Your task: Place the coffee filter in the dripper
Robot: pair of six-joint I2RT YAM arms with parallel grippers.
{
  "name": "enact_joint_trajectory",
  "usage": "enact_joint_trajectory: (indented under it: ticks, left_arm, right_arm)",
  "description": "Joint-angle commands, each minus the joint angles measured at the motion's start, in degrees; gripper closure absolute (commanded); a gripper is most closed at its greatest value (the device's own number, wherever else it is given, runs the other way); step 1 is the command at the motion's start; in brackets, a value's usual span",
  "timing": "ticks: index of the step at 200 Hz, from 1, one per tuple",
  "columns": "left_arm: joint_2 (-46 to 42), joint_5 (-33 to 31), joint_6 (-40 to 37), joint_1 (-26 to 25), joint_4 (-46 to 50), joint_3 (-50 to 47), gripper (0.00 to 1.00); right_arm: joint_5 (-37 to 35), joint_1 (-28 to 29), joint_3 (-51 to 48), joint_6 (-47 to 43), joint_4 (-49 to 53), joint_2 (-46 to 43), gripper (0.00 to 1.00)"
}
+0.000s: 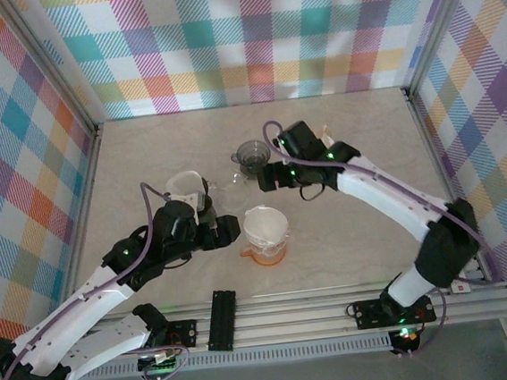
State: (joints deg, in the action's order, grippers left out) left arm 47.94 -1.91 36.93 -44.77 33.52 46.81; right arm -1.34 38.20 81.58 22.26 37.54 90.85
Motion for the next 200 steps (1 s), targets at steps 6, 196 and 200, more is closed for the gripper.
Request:
enact_joint_trajectory:
  ticks: [6,196,200]
  left_arm:
    - [-2.5,-3.2,1.3,0.5,2.3,-2.1,0.00]
    - [-6.0,-7.5,1.2,0.5,2.9,-4.1,0.00]
    - [-6.0,-7.5,1.1,0.5,2.9,-4.0,0.00]
  right_arm:
    - [7.3,-1.6,8.9,-5.1,-2.2,8.5,0.14]
    - [17.5,-4.4,32.7,-11.0,4.7,35.7,0.42]
    - [17.5,-4.3,32.8,-11.1,4.6,35.8,0.42]
